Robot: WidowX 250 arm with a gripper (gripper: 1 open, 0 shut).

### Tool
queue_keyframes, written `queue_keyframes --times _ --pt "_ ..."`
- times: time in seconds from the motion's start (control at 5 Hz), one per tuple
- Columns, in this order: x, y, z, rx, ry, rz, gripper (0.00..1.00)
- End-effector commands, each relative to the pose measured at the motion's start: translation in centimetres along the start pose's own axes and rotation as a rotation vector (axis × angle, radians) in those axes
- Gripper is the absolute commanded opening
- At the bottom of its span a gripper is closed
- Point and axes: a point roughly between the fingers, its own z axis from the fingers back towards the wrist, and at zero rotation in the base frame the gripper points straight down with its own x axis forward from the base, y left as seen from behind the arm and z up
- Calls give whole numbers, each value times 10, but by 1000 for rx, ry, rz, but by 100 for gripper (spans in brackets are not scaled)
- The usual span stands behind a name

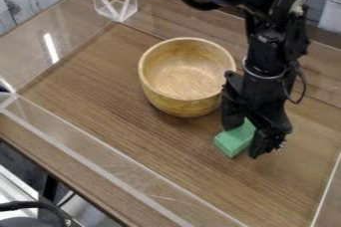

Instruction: Put the green block in the brown bowl

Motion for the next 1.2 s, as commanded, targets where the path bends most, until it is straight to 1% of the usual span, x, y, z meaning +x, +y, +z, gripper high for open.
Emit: queue_keyframes --times 0.0,0.2,0.6,1.0 --pt "-7 0 -27 -19 57 -22 100" --pt "-7 1 -32 -24 68 -21 100" --pt "-6 3 -38 -35 90 -19 100" --pt "-6 4 -17 -47 106 -12 100"
